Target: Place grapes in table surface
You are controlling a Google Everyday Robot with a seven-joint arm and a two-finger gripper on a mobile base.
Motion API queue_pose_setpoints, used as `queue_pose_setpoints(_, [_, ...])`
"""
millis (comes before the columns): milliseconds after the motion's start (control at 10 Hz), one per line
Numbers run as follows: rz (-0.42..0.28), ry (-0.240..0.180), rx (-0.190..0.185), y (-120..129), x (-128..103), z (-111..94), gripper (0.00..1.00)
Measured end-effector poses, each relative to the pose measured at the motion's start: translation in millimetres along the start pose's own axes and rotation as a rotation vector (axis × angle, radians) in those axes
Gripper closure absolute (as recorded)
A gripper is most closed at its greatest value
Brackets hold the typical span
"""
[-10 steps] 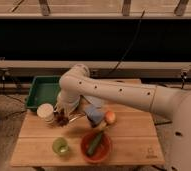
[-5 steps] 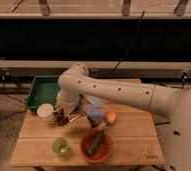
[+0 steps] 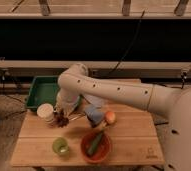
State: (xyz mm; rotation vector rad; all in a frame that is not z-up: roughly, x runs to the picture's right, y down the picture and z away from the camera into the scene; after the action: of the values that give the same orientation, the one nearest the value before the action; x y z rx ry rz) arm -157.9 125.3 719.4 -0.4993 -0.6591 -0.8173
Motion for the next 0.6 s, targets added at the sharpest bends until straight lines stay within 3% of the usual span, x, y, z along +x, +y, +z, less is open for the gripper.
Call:
queue_pose_setpoints(500, [-0.01,-0.006,0.003,0.3,-0.8,0.5,0.35])
queue_pose_setpoints(600, [-0.01,-0.007,0.004,0.1,-0.9,0.4,0.31])
